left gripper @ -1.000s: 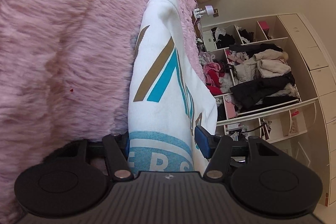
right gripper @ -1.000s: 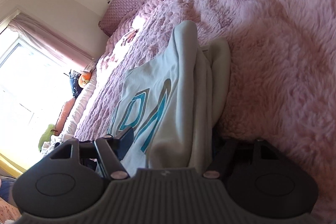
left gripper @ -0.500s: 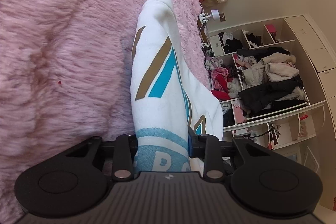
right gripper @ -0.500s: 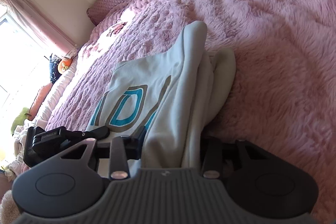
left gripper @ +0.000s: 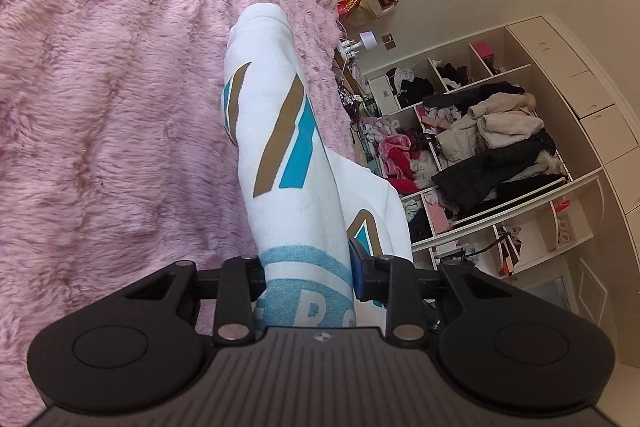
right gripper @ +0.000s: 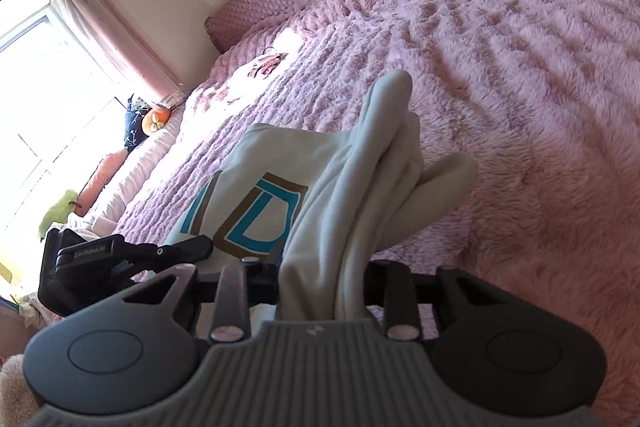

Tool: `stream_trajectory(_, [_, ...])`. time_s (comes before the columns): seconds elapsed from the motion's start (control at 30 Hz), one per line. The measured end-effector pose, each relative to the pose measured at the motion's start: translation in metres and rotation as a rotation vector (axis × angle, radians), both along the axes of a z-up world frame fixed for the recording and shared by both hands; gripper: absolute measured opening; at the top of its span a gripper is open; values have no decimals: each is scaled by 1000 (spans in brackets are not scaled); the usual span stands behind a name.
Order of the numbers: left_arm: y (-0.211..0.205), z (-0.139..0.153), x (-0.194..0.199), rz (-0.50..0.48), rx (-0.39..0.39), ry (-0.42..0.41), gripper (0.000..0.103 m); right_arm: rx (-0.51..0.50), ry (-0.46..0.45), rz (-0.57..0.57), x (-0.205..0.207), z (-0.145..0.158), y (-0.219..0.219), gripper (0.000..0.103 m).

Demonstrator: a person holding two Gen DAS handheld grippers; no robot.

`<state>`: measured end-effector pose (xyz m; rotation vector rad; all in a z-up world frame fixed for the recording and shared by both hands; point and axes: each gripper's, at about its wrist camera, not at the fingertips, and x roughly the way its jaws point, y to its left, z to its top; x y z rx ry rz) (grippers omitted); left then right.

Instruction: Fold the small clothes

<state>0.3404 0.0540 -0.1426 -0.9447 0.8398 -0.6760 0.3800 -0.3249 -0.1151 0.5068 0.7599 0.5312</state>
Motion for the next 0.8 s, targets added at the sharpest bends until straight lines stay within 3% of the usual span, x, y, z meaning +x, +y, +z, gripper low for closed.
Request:
stream_trajectory(0.2, [37, 21, -33, 37, 24, -38, 34, 11, -30, 61, -29, 25, 41, 26])
stream_trajectory(0.4, [65, 10, -48, 77, 12, -30, 34, 14, -19, 97, -46, 24, 75, 26])
stream_trajectory(0.6, [90, -25, -47, 108, -8, 20, 34, -5, 31, 122, -45, -4, 99, 26])
stream_trajectory(0.8, [103, -81, -40, 116, 39, 106, 34, -50, 139, 130, -37, -61, 105, 26])
